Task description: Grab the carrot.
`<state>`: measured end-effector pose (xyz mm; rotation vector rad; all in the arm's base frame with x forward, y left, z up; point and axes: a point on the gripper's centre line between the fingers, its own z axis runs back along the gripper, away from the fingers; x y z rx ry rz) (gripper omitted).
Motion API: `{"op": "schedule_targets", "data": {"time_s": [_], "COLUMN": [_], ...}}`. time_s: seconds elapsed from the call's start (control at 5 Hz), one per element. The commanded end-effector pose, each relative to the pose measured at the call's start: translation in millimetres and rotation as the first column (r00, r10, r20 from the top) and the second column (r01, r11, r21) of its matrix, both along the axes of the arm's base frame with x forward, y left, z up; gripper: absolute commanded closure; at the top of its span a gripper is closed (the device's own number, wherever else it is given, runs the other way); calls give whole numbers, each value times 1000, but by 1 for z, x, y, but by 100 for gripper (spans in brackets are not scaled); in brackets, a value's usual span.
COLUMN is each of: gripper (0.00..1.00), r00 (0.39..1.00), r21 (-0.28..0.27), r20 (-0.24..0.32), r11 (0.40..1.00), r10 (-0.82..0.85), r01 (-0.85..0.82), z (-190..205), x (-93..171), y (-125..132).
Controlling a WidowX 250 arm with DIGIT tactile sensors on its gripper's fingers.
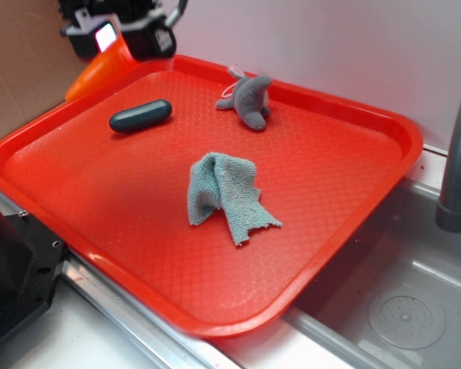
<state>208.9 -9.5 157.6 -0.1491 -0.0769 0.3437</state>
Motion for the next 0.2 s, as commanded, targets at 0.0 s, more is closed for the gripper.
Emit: {"op": "schedule_targets", "data": {"time_s": [0.0], "gripper": [100], "r00": [999], "r21": [30], "r20": [33], "r11": [999], "r10": [-42], "r01": [41], "z": [25], "x": [9], "y": [8]}}
